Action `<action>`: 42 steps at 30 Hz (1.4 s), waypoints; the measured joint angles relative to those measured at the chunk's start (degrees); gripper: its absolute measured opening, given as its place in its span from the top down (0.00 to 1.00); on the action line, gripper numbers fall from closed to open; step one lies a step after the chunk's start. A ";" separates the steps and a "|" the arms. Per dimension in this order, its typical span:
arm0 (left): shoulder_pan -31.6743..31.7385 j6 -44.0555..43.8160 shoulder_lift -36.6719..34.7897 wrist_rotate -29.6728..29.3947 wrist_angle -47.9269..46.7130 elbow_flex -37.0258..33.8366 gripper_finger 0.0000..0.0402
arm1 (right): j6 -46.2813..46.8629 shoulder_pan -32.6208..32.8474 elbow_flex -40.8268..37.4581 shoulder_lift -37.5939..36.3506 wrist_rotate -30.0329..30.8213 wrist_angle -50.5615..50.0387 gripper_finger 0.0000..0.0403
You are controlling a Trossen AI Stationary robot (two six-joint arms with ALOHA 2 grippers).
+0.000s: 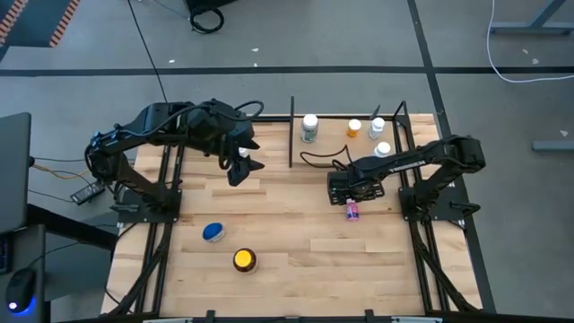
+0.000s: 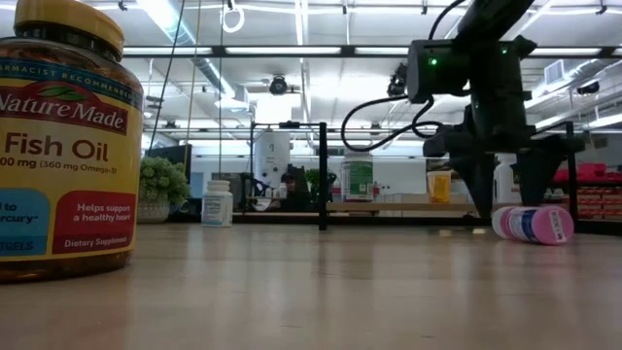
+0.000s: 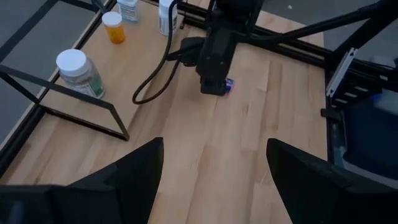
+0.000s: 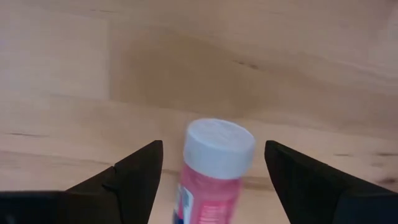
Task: Pick and place medicine bottles onto shelf by color
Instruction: Put the pink pill bottle on the shelf
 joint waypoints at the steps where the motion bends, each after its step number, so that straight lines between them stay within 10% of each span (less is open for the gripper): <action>1: 0.00 -0.35 0.00 -0.02 -0.04 0.00 0.28 | -0.15 -0.15 0.02 0.43 -0.16 0.75 0.29; 30: 0.00 -0.93 -0.04 -0.02 -3.41 0.00 0.36 | -5.93 -0.61 0.13 1.16 -0.78 0.83 0.55; 42: 0.00 -0.21 -0.04 0.00 -3.34 0.00 0.42 | 3.74 8.14 5.49 -12.76 34.74 -0.88 0.56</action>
